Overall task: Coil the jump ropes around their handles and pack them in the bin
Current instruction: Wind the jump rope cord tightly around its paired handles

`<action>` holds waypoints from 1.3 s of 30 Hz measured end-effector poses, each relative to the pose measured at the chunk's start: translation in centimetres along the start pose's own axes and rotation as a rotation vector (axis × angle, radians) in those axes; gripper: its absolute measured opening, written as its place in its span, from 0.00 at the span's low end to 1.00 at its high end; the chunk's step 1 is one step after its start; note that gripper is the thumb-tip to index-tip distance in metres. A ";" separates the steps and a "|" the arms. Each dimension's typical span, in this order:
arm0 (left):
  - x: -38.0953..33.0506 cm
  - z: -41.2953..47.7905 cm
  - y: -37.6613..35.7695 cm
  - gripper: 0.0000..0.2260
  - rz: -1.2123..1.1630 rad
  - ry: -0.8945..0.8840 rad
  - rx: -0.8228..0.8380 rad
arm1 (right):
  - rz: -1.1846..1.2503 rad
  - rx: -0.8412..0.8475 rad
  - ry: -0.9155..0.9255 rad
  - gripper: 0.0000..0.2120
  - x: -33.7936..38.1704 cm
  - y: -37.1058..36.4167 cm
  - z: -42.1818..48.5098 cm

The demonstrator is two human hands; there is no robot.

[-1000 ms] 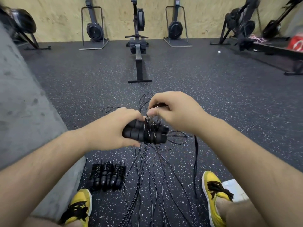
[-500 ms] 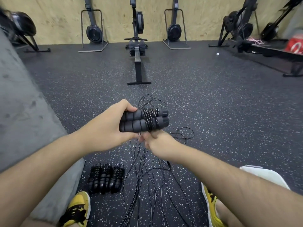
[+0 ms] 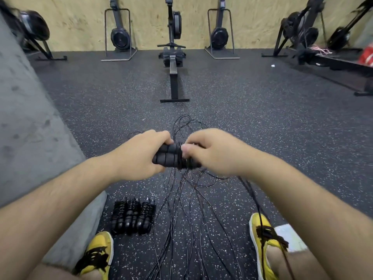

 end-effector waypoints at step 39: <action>-3.8 0.3 -0.3 0.26 -0.587 0.133 -0.015 | 0.273 -0.218 0.005 0.06 -5.3 2.1 1.9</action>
Point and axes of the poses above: each hand's wrist, its own z-axis towards the middle knuckle, its own y-axis out of the back of the hand, x = y × z, the point moved 7 cm from there along z, towards the middle knuckle, and after that the axes turned 2 degrees about y, right-handed, at the moved point
